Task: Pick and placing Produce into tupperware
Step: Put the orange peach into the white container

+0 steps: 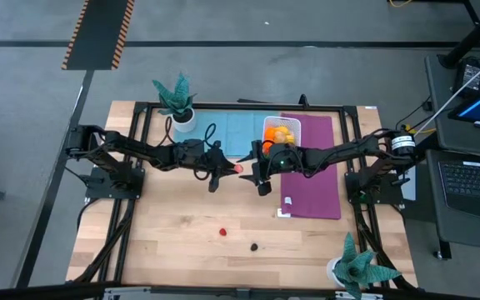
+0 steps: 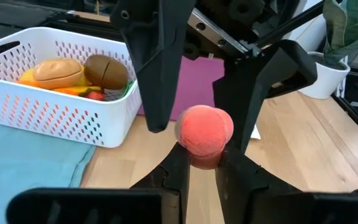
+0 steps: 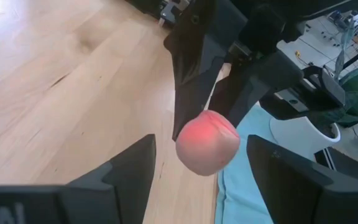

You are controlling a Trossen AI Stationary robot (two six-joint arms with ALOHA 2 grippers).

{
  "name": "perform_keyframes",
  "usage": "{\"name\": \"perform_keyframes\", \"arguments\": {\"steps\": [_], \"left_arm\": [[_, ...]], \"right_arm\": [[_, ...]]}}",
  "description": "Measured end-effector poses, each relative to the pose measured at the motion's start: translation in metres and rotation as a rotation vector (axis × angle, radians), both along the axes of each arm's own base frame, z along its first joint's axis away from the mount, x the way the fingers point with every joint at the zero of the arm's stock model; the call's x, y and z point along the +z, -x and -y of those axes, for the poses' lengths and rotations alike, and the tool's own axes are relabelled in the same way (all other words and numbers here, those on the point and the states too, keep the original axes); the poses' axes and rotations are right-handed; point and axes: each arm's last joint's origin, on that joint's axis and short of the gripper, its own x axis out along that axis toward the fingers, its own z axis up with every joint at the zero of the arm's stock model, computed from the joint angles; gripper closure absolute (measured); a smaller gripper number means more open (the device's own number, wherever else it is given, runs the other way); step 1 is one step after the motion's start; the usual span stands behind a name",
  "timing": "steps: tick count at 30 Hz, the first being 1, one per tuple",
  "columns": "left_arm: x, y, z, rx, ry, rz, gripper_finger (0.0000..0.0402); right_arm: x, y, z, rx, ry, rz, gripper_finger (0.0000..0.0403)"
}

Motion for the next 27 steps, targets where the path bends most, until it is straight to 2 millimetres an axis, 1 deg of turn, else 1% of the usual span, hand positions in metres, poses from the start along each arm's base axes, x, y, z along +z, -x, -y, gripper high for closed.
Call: {"name": "perform_keyframes", "arguments": {"steps": [4,10,13,16,20,23,27], "left_arm": [[-0.0001,0.0,0.0,-0.001,0.001,-0.001,0.035],[-0.0019,0.0006,0.0002,-0.005,0.005,-0.02,0.035],[-0.002,0.0007,0.0002,-0.003,0.004,-0.021,0.0347],[-0.0021,0.0007,0.0002,-0.004,0.005,-0.023,0.0352],[-0.0022,0.0007,0.0002,-0.003,0.005,-0.023,0.0356],[-0.0023,0.0008,0.0002,-0.003,0.005,-0.025,0.0348],[-0.0024,0.0008,0.0002,-0.003,0.001,-0.026,0.0332]], "right_arm": [[-0.0003,0.0,-0.0019,0.005,0.0,-0.003,0.0173],[-0.0003,-0.0001,-0.0059,-0.01,0.015,-0.004,0.0242],[-0.0003,-0.0001,-0.0081,-0.023,0.025,-0.004,0.0268],[-0.0003,-0.0001,-0.0097,-0.02,0.031,-0.004,0.0277],[-0.0004,-0.0001,-0.0097,-0.019,0.032,-0.005,0.0277],[-0.0005,-0.0002,-0.0097,-0.022,0.025,-0.005,0.028],[-0.0005,-0.0002,-0.0097,-0.023,0.024,-0.005,0.0296]]}}
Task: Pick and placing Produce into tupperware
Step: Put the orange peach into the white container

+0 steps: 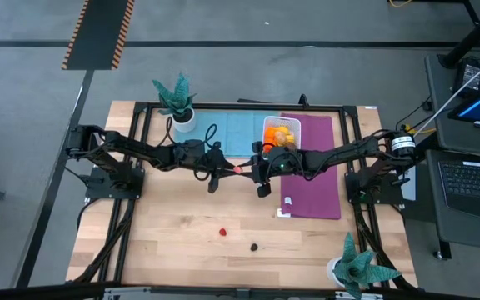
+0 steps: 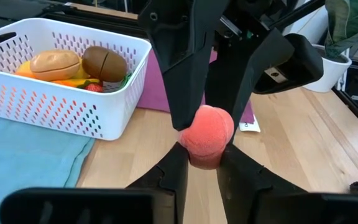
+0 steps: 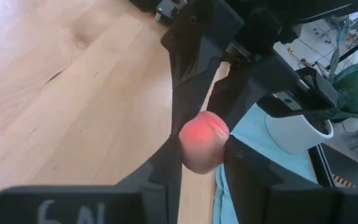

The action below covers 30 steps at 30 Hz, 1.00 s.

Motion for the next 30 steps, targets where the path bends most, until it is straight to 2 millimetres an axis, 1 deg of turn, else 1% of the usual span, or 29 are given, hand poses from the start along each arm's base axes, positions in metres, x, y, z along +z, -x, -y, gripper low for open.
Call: {"name": "perform_keyframes", "arguments": {"steps": [4,15,19,24,28,30], "left_arm": [[0.0,0.0,0.0,0.001,-0.001,-0.002,0.0313],[0.0,0.0,0.0,0.003,-0.005,-0.002,0.0279],[0.006,0.002,0.0,-0.004,-0.027,0.018,0.0277],[0.015,0.005,0.001,-0.011,-0.055,0.053,0.0285],[0.017,0.006,0.001,-0.011,-0.056,0.058,0.0289],[0.016,0.006,0.001,-0.012,-0.056,0.052,0.0285]], "right_arm": [[0.0,0.0,0.0,-0.012,-0.022,0.001,0.0307],[0.002,-0.001,0.0,-0.026,-0.026,-0.008,0.0311],[0.005,-0.001,0.0,-0.028,-0.026,0.004,0.0311],[0.015,0.001,0.0,-0.031,-0.034,0.035,0.0312],[0.017,0.003,0.0,-0.036,-0.047,0.038,0.0312],[0.017,0.003,0.0,-0.036,-0.047,0.03,0.0312]]}}
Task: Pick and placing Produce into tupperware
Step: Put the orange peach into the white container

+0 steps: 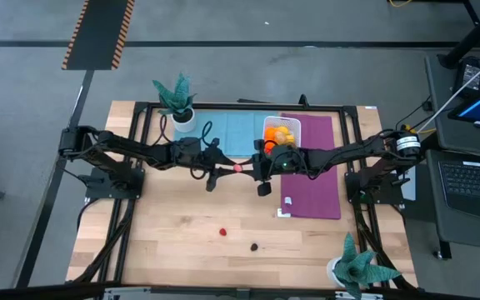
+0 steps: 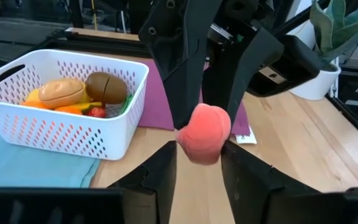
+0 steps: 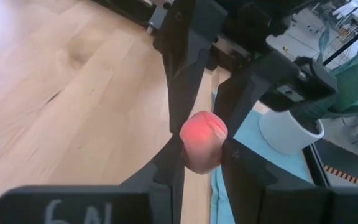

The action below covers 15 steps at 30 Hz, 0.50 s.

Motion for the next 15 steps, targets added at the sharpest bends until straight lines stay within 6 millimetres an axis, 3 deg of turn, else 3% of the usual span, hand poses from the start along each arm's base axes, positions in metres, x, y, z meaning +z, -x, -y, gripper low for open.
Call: {"name": "perform_keyframes", "arguments": {"steps": [11,15], "left_arm": [[-0.0041,0.0013,0.0002,-0.003,-0.002,-0.044,0.0155],[-0.0069,0.0023,0.0003,-0.005,-0.003,-0.075,0.0125]], "right_arm": [[0.0008,0.0028,0.0005,-0.029,-0.02,-0.016,0.0312],[0.0005,0.0044,0.0039,-0.111,-0.025,-0.027,0.0322]]}}
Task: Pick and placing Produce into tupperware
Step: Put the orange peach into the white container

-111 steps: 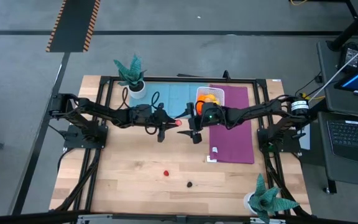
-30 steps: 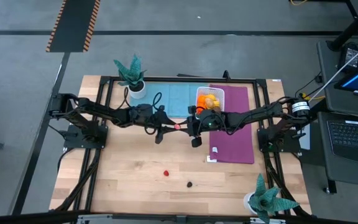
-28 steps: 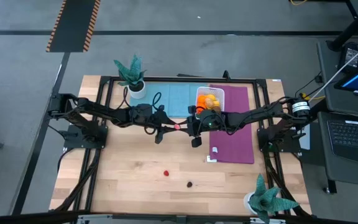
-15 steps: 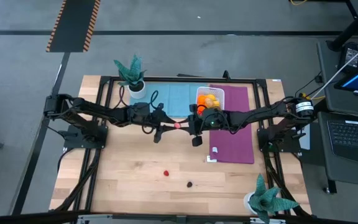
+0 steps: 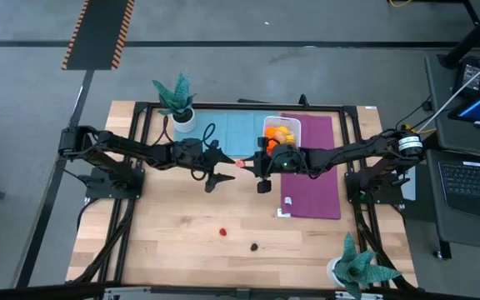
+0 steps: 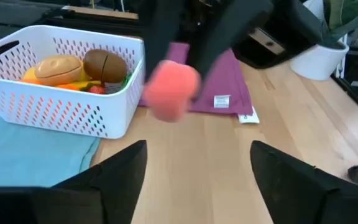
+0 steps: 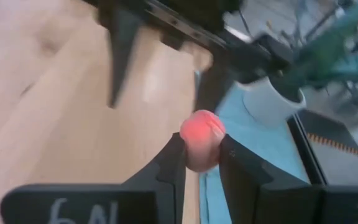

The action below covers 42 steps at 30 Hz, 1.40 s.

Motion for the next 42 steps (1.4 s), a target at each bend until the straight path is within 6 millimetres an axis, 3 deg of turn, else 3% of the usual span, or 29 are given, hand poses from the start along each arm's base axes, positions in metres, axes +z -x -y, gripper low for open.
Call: {"name": "perform_keyframes", "arguments": {"steps": [11,24,33,37,42], "left_arm": [[-0.001,0.0,0.0,-0.024,-0.064,-0.01,0.0115],[-0.002,0.001,-0.001,-0.018,-0.065,-0.026,0.0115],[-0.002,0.001,-0.001,-0.016,-0.065,-0.022,0.0115],[-0.002,0.001,-0.001,-0.014,-0.065,-0.021,0.0115],[-0.002,0.001,-0.001,-0.014,-0.065,-0.021,0.0115]], "right_arm": [[0.001,0.025,0.017,-0.111,-0.11,0.025,0.0342],[-0.009,0.086,0.022,-0.186,-0.222,0.178,0.0343],[-0.015,0.122,0.027,-0.502,-0.161,0.267,0.0341],[-0.017,0.127,0.03,-0.649,-0.17,0.28,0.034],[-0.02,0.128,0.03,-0.674,-0.169,0.25,0.0339]]}}
